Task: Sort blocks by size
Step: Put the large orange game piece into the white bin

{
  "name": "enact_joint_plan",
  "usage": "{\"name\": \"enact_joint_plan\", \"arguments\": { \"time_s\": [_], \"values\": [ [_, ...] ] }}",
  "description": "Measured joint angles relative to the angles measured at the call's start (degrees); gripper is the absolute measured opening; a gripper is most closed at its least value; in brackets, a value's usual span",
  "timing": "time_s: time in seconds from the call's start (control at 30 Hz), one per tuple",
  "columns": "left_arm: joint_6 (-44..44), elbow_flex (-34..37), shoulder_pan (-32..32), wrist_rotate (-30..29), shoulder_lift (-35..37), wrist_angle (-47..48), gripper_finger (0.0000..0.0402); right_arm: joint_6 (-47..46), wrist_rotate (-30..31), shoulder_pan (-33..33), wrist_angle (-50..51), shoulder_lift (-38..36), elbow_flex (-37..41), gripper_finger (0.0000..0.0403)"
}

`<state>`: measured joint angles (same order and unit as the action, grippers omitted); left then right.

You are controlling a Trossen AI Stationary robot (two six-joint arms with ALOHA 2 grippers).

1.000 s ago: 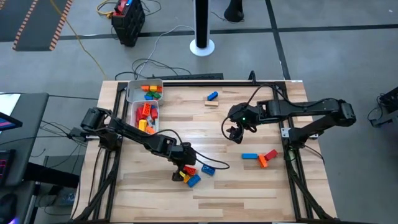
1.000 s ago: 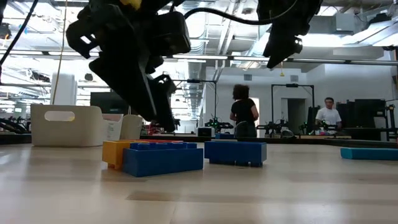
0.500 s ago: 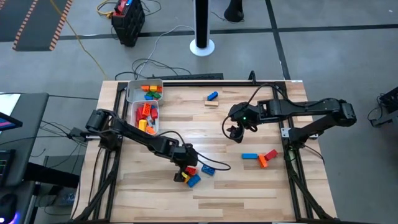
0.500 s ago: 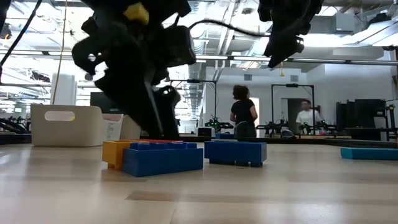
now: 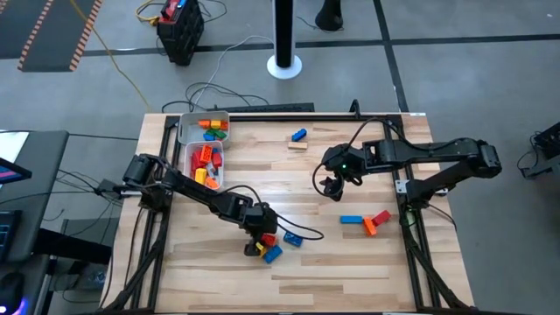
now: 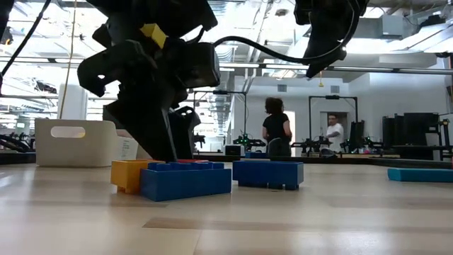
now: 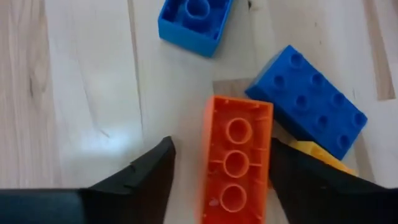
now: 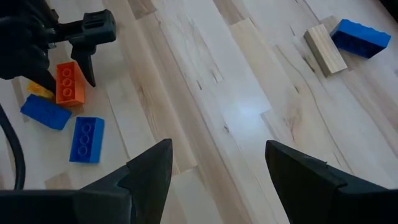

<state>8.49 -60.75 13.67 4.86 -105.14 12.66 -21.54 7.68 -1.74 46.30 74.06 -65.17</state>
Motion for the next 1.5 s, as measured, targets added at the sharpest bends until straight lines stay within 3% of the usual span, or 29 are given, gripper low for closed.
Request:
{"name": "enact_joint_plan", "arguments": {
  "time_s": [0.33, 0.73, 1.0, 1.2, 1.4, 1.5],
  "values": [
    [1.67, -0.07, -1.14, 2.64, 0.12, 2.87, 0.0137, 0.90, 0.00, -0.15, -0.04, 0.00, 0.00, 0.0284],
    [3.98, 0.02, -5.42, 2.08, 3.90, 9.34, 0.0133, 0.24, 2.26, -1.57, 0.05, -0.07, 0.00, 0.0284],
    [1.78, 0.02, -13.04, -2.93, 12.82, 19.83, 0.0133, -6.09, 17.61, -3.52, 1.94, -6.00, 0.00, 0.0284],
    [4.37, 1.20, -20.98, -9.96, 21.53, 24.21, 0.0133, -6.10, 19.65, -6.05, 4.16, -9.15, -0.02, 0.0284],
    [12.60, 1.84, -27.79, -26.61, 29.97, 35.74, 0.0133, -6.04, 19.85, -6.02, 4.45, -8.78, -0.01, 0.0284],
    [15.85, 1.84, -30.50, -27.71, 32.80, 41.69, 0.0133, -5.93, 19.85, -6.01, 3.98, -8.12, 0.00, 0.0284]
  ]
}}
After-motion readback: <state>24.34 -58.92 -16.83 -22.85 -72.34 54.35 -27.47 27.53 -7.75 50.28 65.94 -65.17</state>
